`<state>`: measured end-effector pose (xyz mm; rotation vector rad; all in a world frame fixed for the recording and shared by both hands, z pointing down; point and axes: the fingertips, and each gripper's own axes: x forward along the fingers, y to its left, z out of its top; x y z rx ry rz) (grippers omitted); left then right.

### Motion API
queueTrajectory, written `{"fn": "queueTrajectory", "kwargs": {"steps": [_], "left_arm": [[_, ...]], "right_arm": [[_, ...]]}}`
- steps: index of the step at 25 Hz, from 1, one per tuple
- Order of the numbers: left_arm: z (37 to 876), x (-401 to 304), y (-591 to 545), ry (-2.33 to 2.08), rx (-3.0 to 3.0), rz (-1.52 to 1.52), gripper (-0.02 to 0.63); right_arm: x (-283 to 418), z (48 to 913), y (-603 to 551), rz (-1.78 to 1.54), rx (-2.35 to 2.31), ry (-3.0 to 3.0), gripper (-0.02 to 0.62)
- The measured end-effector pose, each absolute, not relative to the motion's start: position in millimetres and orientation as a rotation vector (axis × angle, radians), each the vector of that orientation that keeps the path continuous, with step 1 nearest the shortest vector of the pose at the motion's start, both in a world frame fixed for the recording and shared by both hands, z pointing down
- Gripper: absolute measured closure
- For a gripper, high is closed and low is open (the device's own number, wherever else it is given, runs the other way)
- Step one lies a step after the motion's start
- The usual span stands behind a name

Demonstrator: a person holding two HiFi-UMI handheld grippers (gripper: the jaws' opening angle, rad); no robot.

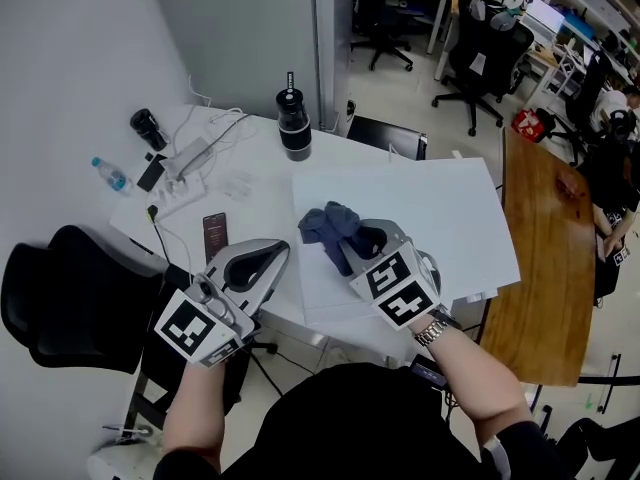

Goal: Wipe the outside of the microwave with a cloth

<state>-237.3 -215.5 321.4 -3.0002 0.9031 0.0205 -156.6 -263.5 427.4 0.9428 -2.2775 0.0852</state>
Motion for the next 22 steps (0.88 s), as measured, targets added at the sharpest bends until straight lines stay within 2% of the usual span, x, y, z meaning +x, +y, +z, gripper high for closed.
{"fn": "queueTrajectory", "kwargs": {"steps": [22], "left_arm": [[297.2,-129.6,-186.1,0.894,-2.965,-0.054,0.603]], "right_arm": [[-11.0,425.8,-262.7,0.087,1.043,-2.194,0.531]]}}
